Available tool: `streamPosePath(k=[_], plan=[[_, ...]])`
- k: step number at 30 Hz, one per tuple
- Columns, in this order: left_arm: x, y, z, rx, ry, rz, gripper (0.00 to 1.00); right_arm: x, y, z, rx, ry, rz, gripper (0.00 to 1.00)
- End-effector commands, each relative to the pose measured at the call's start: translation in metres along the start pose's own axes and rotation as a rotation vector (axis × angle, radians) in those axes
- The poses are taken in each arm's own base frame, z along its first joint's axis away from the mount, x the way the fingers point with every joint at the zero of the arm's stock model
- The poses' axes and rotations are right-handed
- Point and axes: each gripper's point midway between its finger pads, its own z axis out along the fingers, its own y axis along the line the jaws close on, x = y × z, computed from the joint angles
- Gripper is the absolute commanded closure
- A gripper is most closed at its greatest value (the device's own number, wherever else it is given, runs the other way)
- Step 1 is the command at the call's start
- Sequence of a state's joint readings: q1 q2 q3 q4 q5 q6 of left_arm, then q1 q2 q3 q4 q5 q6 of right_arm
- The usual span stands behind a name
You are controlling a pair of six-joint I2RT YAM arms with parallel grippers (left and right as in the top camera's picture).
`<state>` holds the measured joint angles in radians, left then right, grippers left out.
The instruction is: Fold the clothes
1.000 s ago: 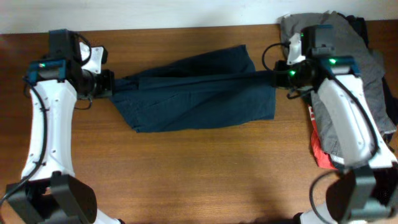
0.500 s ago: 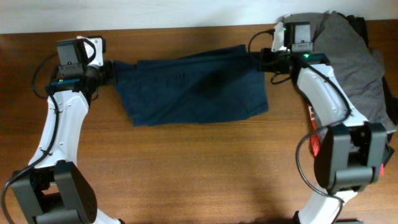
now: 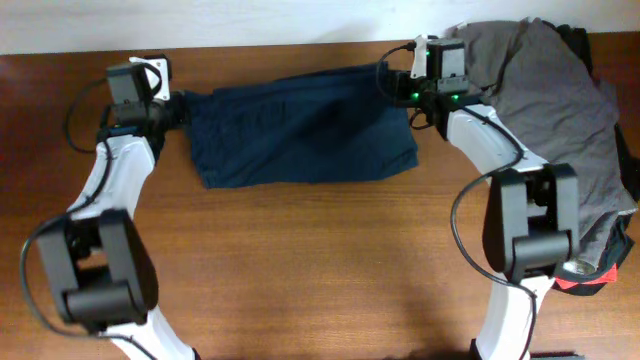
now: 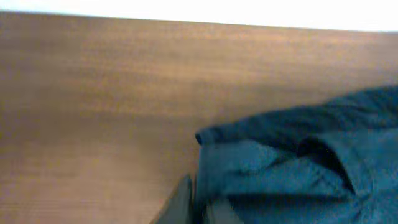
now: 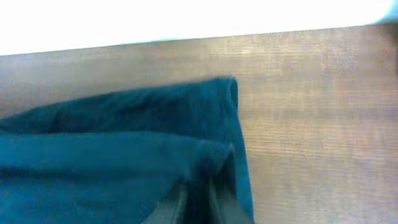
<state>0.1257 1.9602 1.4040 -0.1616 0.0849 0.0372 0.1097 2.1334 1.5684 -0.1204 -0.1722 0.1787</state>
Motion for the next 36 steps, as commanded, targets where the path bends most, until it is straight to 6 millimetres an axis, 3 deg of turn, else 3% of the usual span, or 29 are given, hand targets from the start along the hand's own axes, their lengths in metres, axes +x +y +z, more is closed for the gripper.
streamPosePath(k=[1,2,5,8,13,17,22,24,26,27,29,30,32,36], plan=[[0.001,0.012,0.025,-0.038,-0.048,-0.002,0.43,0.0,-0.002,0.022,0.011,-0.046,-0.023,0.13],[-0.005,0.013,0.03,-0.04,-0.083,0.001,0.02,-0.005,-0.002,0.027,0.005,-0.08,-0.029,0.01],[-0.023,0.013,0.032,-0.04,-0.165,-0.017,0.01,-0.019,0.0,0.028,-0.005,-0.141,-0.038,0.01],[-0.041,0.013,0.02,-0.038,-0.195,-0.037,0.01,-0.039,0.005,0.014,-0.009,-0.166,-0.041,0.01],[-0.047,0.004,-0.004,-0.002,-0.094,-0.048,0.01,-0.052,0.023,-0.016,-0.037,-0.072,-0.034,0.01],[-0.028,-0.014,-0.014,0.089,0.03,-0.046,0.01,-0.036,0.043,-0.029,-0.073,0.076,-0.068,0.01],[0.001,-0.038,-0.017,0.161,0.147,0.032,0.01,-0.005,0.052,-0.026,-0.079,0.189,-0.124,0.01],[0.009,-0.047,-0.018,0.178,0.175,0.081,0.01,0.013,0.055,-0.021,-0.079,0.247,-0.122,0.11],[0.014,-0.057,-0.018,0.19,0.19,0.116,0.07,0.029,0.056,-0.016,-0.079,0.297,-0.127,0.23],[0.015,-0.061,-0.018,0.192,0.196,0.128,0.15,0.037,0.056,-0.013,-0.078,0.319,-0.126,0.3],[0.019,-0.071,-0.019,0.205,0.207,0.154,0.37,0.046,0.06,-0.011,-0.082,0.344,-0.131,0.44],[0.02,-0.077,-0.019,0.209,0.212,0.163,0.53,0.049,0.063,-0.01,-0.085,0.352,-0.135,0.48],[0.023,-0.086,-0.017,0.209,0.217,0.182,0.72,0.052,0.068,-0.009,-0.089,0.357,-0.143,0.6],[0.033,-0.1,-0.008,0.175,0.239,0.226,0.9,0.058,0.079,-0.007,-0.101,0.369,-0.159,0.78]])
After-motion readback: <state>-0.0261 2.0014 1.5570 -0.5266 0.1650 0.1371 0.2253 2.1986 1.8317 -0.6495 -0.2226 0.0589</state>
